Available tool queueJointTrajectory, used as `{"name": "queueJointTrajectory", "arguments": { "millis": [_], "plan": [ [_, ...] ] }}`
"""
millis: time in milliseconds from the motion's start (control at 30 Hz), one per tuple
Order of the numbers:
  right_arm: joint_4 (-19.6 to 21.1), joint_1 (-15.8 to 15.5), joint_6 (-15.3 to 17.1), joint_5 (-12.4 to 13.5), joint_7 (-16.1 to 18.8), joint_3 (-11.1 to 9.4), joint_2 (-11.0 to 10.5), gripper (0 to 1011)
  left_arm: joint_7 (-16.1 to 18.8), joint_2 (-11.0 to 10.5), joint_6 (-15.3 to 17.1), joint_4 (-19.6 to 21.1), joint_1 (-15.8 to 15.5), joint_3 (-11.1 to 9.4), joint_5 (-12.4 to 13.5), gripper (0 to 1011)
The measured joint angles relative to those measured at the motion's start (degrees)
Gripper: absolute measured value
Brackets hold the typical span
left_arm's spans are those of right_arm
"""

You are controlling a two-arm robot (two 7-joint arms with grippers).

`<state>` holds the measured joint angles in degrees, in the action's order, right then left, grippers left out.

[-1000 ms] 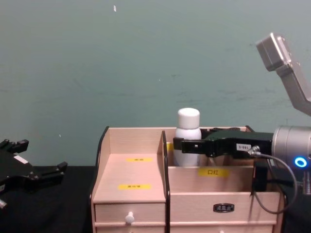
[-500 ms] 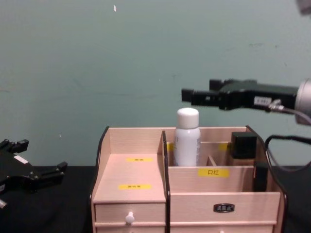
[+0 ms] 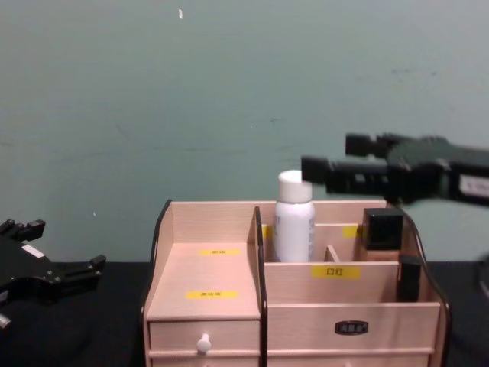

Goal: Pick up the facial cleanser and watermelon frost from the table and place them into the tiered storage box.

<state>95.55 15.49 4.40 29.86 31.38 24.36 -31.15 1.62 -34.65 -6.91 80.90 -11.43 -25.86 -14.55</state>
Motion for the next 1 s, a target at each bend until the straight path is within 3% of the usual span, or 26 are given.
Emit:
{"name": "queueJointTrajectory", "arguments": {
  "millis": [233,467,1000],
  "plan": [
    [6.39,-8.14,-0.58,1.85,0.43,-0.45,-5.17,1002,0.00,0.00,0.00,0.00,0.00,0.00,0.00,1010],
    [9.86,-13.95,-1.50,2.09,0.31,-0.56,-8.50,1002,0.00,0.00,0.00,-0.01,0.00,0.00,0.00,1010],
    [11.89,-21.03,-1.09,2.83,-0.72,-0.87,-11.08,1002,0.00,0.00,0.00,0.00,0.00,0.00,0.00,1010]
  ]
}}
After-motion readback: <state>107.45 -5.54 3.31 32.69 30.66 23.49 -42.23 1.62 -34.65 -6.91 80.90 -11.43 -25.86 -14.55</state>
